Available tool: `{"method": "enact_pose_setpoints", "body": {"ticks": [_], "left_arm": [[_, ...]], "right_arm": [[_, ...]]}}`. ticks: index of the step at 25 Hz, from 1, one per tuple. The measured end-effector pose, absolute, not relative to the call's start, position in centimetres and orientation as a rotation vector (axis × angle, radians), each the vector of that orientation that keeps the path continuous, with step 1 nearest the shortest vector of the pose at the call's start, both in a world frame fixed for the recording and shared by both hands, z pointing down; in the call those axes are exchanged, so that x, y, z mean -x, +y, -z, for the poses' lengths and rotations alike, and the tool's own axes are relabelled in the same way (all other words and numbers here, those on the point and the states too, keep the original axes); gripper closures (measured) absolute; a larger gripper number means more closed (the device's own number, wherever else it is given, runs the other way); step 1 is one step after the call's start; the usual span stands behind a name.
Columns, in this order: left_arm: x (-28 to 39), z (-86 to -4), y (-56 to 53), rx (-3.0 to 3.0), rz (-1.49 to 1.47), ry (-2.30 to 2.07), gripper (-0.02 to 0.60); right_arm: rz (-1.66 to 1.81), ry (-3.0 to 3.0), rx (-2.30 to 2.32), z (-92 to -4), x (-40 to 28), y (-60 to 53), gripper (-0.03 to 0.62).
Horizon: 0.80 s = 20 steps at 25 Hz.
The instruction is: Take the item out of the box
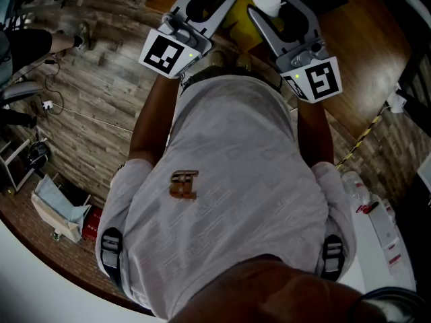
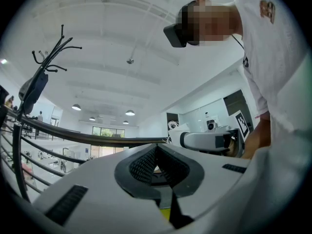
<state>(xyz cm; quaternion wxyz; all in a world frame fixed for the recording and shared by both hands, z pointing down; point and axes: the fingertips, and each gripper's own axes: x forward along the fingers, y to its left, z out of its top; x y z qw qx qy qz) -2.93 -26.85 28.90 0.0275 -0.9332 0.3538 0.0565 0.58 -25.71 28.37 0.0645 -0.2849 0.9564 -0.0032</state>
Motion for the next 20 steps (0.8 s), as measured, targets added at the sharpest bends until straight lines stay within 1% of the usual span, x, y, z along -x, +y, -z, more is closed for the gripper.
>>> {"method": "enact_pose_setpoints", "body": {"ticks": [20], "left_arm": [[3.15, -28.41, -26.27, 2.884, -0.151, 1.085, 0.561]], "right_arm": [[0.005, 2.889, 0.847, -28.03, -0.1, -24.7, 0.396]]}}
